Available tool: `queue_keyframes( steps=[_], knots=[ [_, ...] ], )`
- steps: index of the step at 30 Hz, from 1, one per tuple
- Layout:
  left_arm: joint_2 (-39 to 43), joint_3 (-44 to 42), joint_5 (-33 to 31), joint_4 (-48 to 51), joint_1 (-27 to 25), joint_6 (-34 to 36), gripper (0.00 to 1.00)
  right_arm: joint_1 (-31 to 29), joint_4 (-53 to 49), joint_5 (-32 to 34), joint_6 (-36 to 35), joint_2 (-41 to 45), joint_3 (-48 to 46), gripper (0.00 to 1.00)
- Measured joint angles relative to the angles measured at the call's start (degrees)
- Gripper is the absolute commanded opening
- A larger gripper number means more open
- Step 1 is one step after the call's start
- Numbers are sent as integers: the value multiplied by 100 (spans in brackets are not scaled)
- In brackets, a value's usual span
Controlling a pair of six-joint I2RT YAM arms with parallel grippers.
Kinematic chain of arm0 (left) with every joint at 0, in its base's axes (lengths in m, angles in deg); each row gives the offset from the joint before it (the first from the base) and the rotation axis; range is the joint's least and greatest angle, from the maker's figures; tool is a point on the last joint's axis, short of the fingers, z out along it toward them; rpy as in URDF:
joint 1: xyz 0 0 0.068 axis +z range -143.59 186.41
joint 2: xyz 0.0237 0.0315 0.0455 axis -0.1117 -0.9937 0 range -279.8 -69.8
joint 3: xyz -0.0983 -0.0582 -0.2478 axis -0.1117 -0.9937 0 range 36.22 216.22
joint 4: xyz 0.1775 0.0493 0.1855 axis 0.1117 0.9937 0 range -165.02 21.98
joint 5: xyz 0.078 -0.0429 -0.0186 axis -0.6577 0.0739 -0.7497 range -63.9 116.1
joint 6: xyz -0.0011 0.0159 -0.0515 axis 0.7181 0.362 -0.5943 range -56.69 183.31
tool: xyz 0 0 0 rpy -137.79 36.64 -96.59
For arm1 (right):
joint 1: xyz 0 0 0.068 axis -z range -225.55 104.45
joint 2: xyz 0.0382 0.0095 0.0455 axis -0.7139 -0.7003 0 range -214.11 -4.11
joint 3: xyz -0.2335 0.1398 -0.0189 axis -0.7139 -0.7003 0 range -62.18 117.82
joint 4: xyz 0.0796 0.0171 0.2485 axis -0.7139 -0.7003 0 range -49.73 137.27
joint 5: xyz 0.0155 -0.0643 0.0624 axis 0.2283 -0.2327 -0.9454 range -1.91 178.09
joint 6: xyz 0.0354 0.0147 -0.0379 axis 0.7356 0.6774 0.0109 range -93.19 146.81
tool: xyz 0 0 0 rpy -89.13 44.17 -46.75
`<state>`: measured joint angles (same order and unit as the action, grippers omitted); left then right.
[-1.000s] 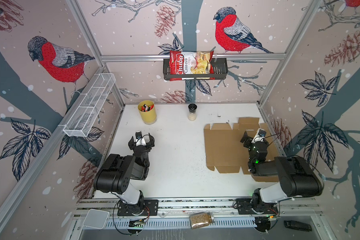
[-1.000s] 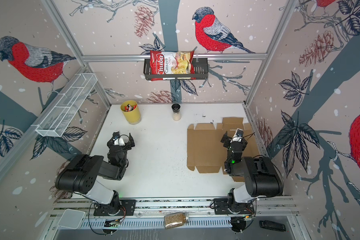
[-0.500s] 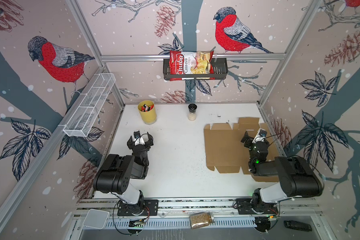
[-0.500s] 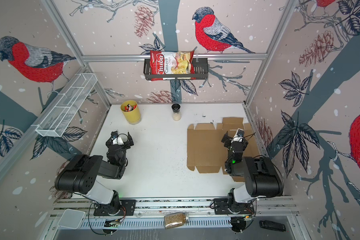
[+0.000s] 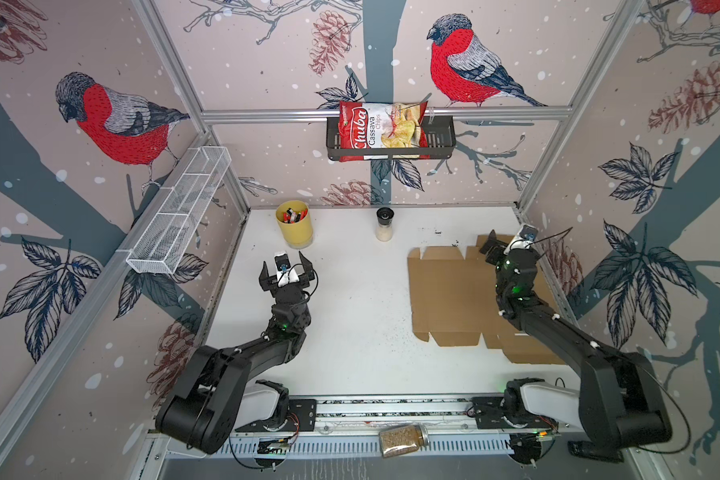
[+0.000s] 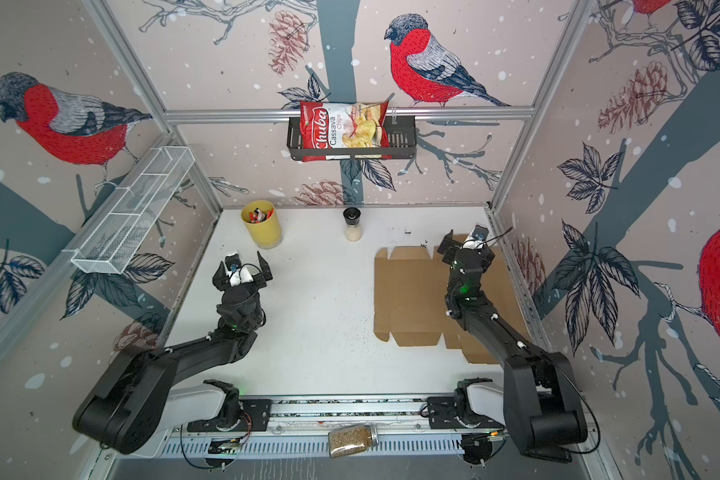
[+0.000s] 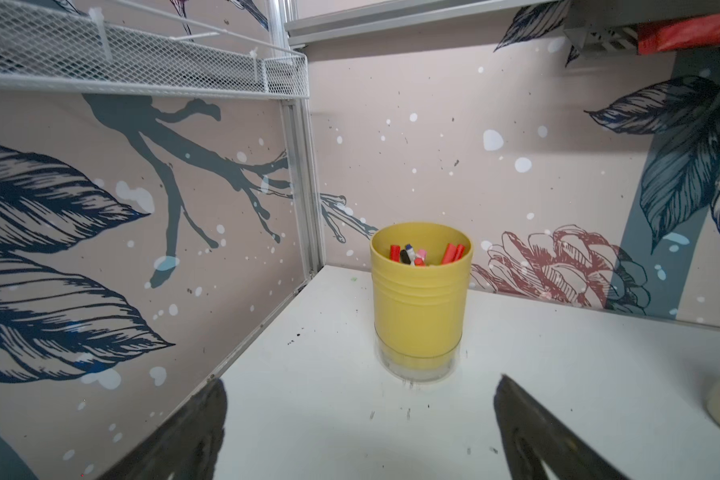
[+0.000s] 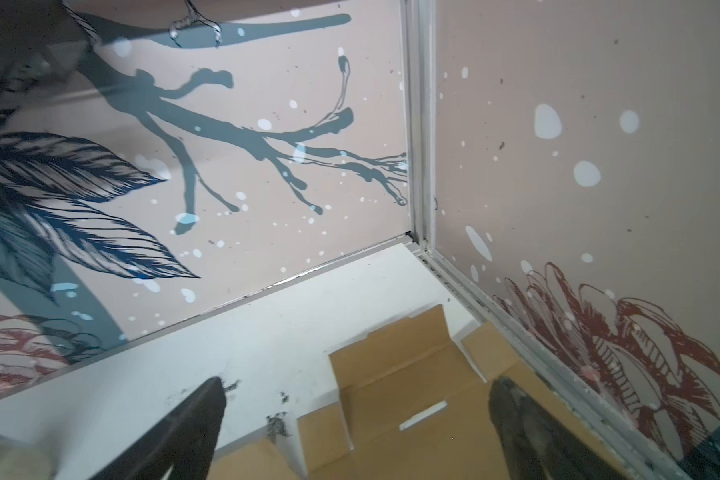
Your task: Fold the paper box
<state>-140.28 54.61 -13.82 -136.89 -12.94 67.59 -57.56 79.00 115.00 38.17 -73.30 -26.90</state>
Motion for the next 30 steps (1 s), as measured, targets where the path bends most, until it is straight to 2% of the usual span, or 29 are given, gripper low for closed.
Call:
queue_keyframes(
  steps=[3,7,9,12,17,19,24,30],
  knots=[
    [376,503,-127,1110,-31,-616,98,-81,-885,-72,789,166,450,99],
    [828,754,103,2140,4,-1596,97,448,-1777,-1458,1775,46,699,99],
    [1008,761,142,2481,7,-1821,95,396,-2302,-1969,1954,-120,916,98],
    [1064,992,306,3110,9,-1974,84,205,-2817,-2396,2079,-393,1224,93],
    [750,2028,1032,4553,7,-2343,84,-195,-3779,-2723,2159,-988,1517,92],
    [721,2175,1320,5003,7,-2518,83,-426,-4050,-2758,2159,-1123,1510,92],
    [844,1899,2474,5414,-111,-3062,77,-520,-4465,-2717,2286,-1440,1211,91],
    [874,1615,2944,5377,-605,-3552,76,-627,-4562,-2723,2369,-1742,1016,91]
  ],
)
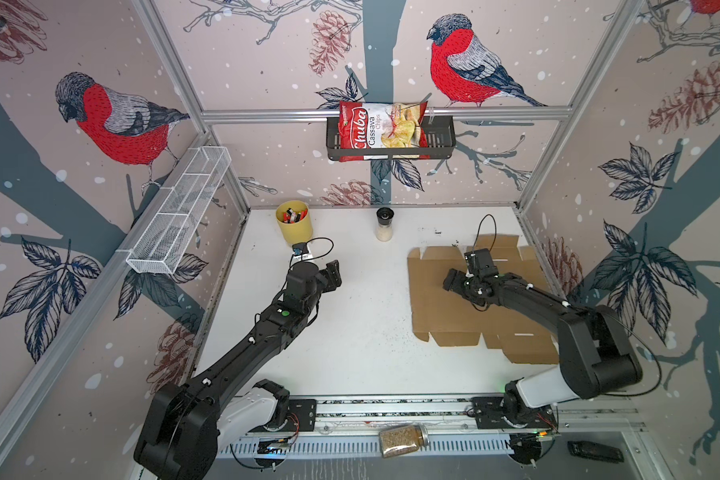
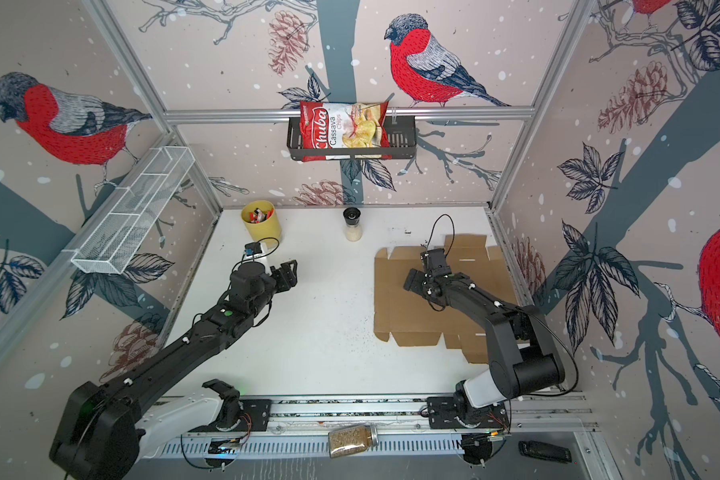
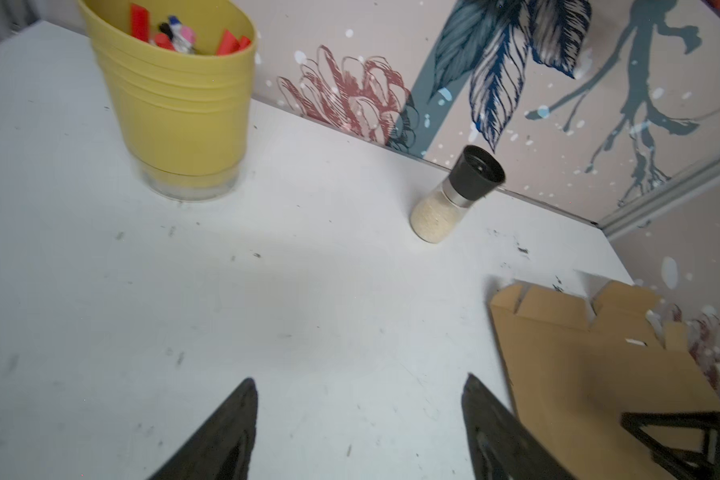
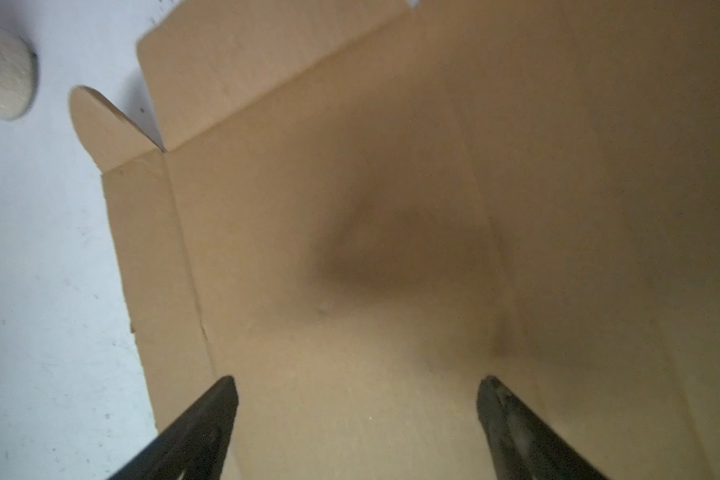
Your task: Fold the paper box
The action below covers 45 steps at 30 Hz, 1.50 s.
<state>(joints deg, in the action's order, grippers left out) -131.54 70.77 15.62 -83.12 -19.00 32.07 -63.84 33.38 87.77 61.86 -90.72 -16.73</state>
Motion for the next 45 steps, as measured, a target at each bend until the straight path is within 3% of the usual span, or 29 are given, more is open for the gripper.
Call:
queue_keyframes(
  steps=[9,16,23,30,38,45],
  knots=[
    [181,-131,35,-37,-177,-177,76,-498,238,87,101,-455,44,91],
    [380,-195,-157,-52,-177,-175,76,-1325,658,136,374,-826,297,90],
    [452,-188,-173,-26,-177,-177,77,-2400,844,-190,844,-1513,1078,89],
    [605,-39,-310,234,-177,-181,76,-2940,1016,-791,1165,-2323,2103,90],
    [634,337,-472,623,-197,-177,73,-2778,1060,-1895,957,-2070,2361,91],
    [-57,807,-584,785,-802,20,73,-1080,1110,-2404,280,-319,1200,88]
  ],
)
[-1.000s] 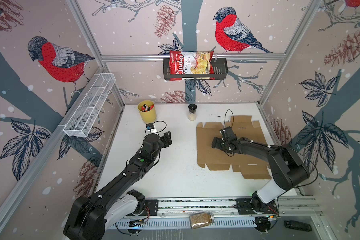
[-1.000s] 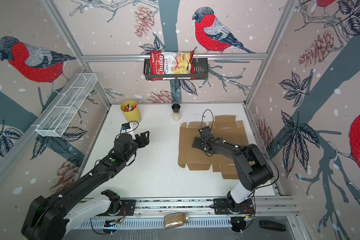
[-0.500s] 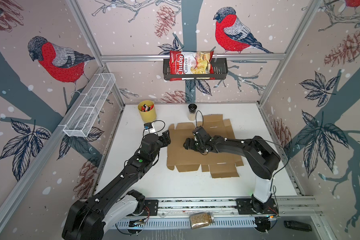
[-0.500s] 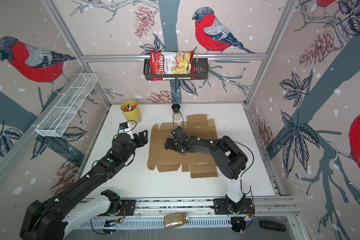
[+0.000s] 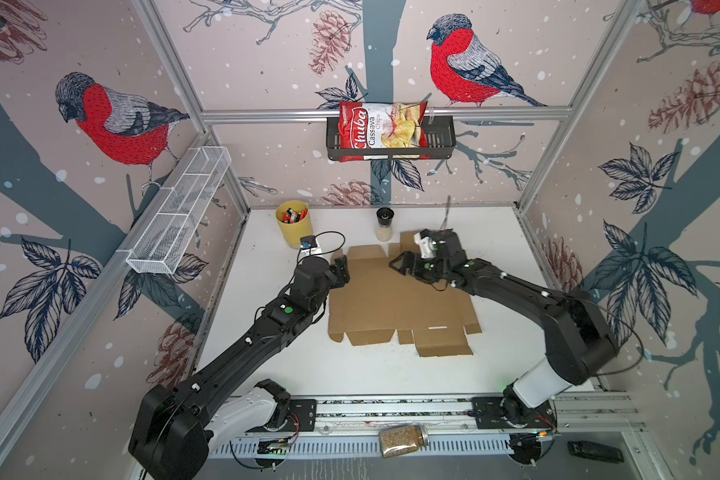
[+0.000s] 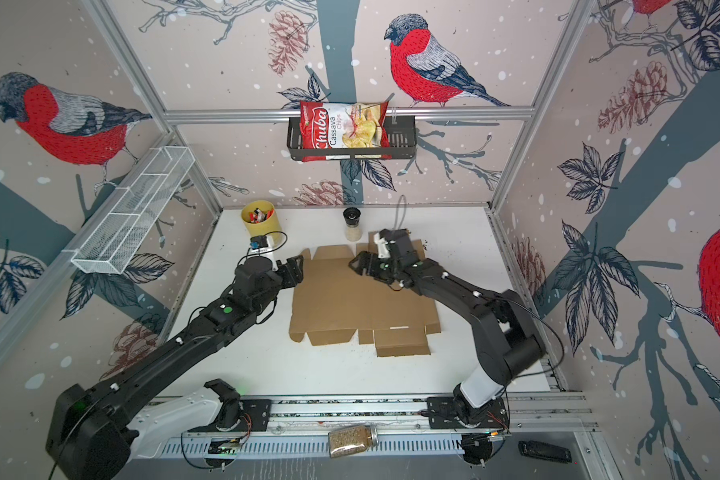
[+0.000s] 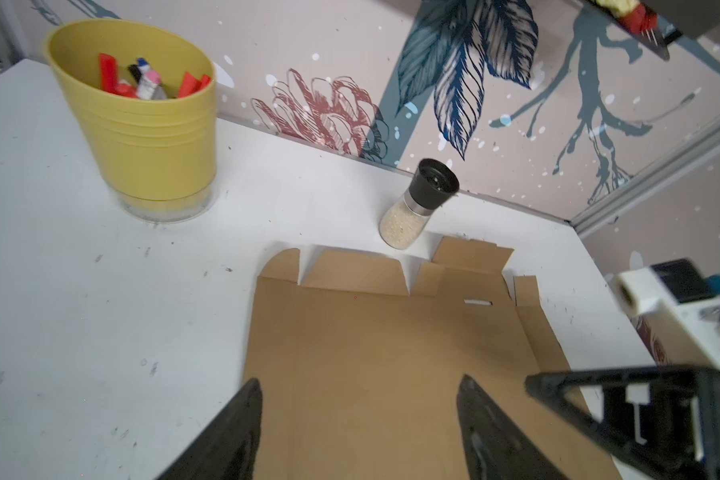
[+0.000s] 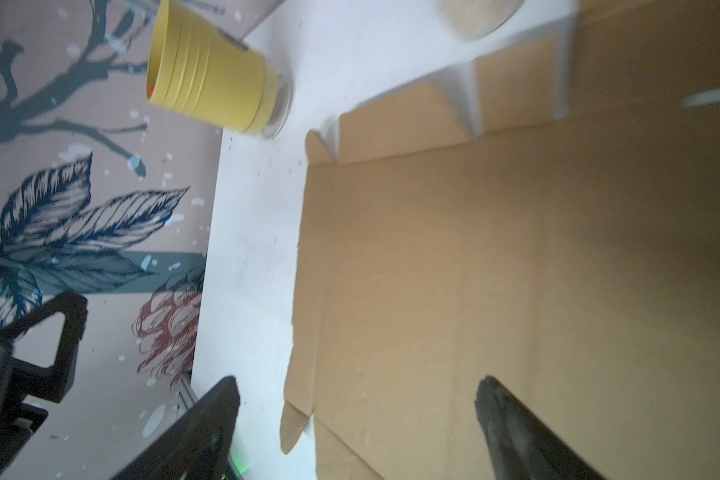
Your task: Fold the paper box
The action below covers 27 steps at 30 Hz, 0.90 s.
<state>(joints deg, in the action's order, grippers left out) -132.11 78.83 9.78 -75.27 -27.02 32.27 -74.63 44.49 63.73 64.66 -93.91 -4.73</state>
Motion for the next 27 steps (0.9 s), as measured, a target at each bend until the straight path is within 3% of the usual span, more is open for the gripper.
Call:
queue_keyframes(
  steps=[7,10,16,27],
  knots=[
    [-1449,341,911,-861,-544,50,69,2083,-629,-37,-505,914,-815,81],
    [-2199,627,1480,-1257,-719,17,68,2533,-800,118,-634,1027,-1095,81],
    [-3187,1014,2157,-1637,-772,-22,69,2684,-868,442,-776,901,-1552,81],
    [-3847,883,2927,-1939,-625,-15,69,2645,-531,590,-1054,87,-1526,79]
  ],
)
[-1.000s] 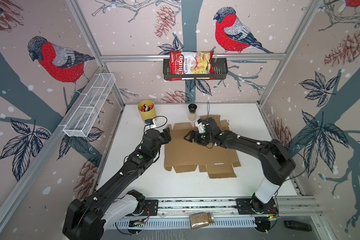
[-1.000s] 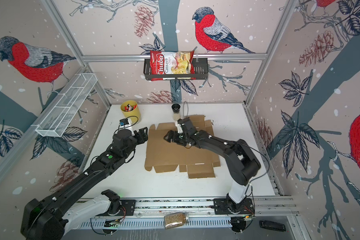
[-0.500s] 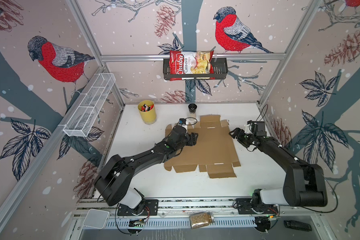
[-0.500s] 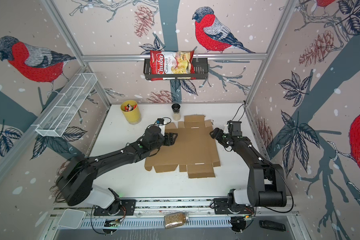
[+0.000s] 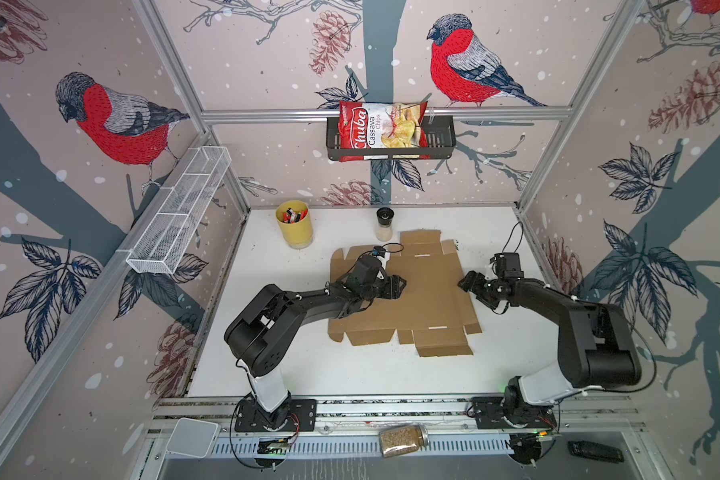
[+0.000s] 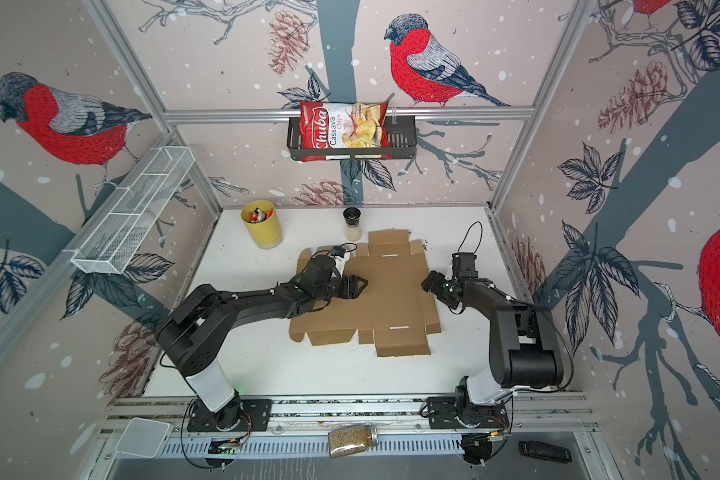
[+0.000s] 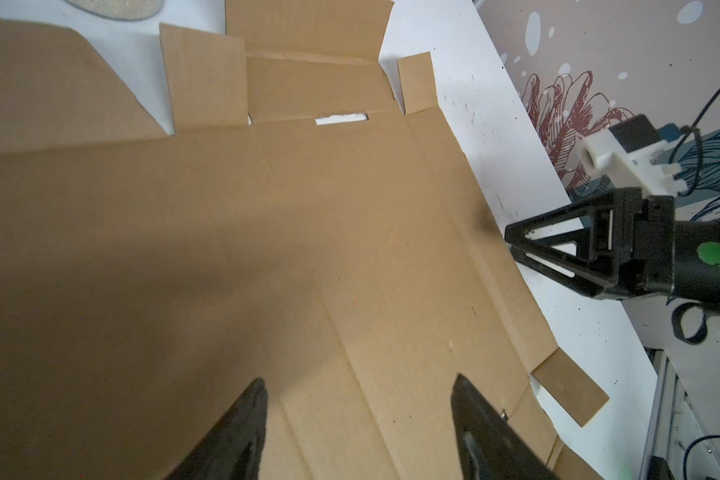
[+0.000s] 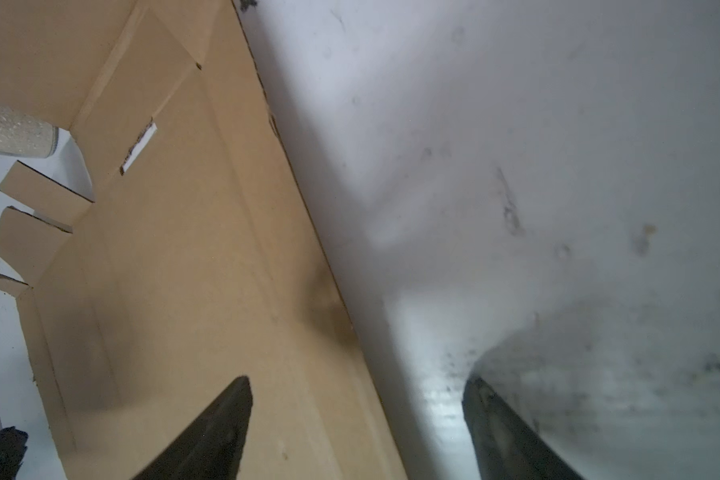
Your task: Fold the paper box
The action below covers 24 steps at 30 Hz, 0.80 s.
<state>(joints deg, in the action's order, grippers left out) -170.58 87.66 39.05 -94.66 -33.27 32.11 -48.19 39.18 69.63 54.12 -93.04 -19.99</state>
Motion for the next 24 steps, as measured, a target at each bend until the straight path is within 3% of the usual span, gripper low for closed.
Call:
queue_keyframes(
  steps=[10,24],
  knots=[
    [-129,-662,562,-573,240,-330,65,-603,66,66,-212,-376,367,47],
    [962,-2035,466,-706,232,-435,65,-1408,-181,289,-358,-188,527,14]
  ],
)
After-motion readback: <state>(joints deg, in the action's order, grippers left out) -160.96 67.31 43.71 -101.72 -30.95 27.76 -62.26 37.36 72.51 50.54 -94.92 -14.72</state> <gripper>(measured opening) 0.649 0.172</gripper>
